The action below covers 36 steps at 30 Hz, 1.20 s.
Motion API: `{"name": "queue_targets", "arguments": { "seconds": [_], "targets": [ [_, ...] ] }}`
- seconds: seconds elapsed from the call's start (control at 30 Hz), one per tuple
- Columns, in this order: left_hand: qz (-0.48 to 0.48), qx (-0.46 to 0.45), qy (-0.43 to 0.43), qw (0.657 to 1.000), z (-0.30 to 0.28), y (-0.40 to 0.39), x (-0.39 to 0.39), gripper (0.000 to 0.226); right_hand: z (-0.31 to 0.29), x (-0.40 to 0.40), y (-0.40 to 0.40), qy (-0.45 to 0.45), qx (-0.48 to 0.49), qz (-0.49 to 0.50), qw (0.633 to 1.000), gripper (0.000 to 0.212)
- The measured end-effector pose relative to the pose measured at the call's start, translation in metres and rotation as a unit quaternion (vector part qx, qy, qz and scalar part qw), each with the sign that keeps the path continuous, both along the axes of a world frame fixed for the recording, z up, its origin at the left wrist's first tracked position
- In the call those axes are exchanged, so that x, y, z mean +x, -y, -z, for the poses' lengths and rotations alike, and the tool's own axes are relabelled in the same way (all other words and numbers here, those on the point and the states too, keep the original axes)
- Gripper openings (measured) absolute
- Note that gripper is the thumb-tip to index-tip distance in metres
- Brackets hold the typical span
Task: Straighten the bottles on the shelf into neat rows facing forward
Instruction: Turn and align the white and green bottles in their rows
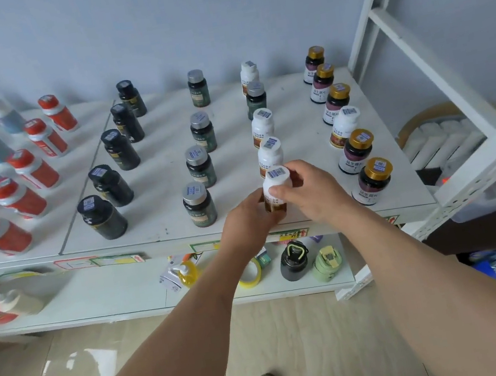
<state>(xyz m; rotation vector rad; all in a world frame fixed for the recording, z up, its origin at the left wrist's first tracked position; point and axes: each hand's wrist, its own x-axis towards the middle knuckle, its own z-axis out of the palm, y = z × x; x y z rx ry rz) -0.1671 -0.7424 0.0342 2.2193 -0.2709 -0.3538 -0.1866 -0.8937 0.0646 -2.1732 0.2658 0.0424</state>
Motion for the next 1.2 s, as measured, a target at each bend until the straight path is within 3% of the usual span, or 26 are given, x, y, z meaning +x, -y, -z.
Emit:
{"name": "queue_targets", "arguments": {
  "seconds": [0.27, 0.47, 0.73, 0.93, 1.03, 1.2],
  "targets": [
    [0.081, -0.191, -0.164, 0.964, -0.036, -0.025, -0.005, 0.031, -0.038, -0.014, -0.012, 0.000, -0.012, 0.046, 0.999, 0.039],
    [0.101, -0.192, -0.225, 0.950, -0.038, -0.031, -0.004, 0.029, -0.041, -0.017, -0.014, -0.027, -0.016, 0.055, 0.998, 0.044],
    [0.107, -0.183, -0.237, 0.948, -0.042, -0.028, 0.006, 0.033, -0.048, -0.012, -0.008, -0.030, -0.013, 0.047, 0.998, 0.042],
    [0.099, -0.163, -0.215, 0.958, -0.045, -0.027, 0.009, 0.030, -0.045, -0.006, -0.006, -0.024, 0.004, 0.034, 0.999, 0.043],
    [0.090, -0.010, -0.083, 0.992, -0.042, -0.028, 0.011, 0.034, -0.034, -0.005, -0.007, -0.025, 0.001, 0.011, 1.000, 0.045],
    [0.092, 0.128, 0.054, 0.986, -0.042, -0.030, 0.018, 0.060, -0.013, -0.004, -0.006, -0.055, 0.000, -0.024, 0.998, 0.049]
  ]
}}
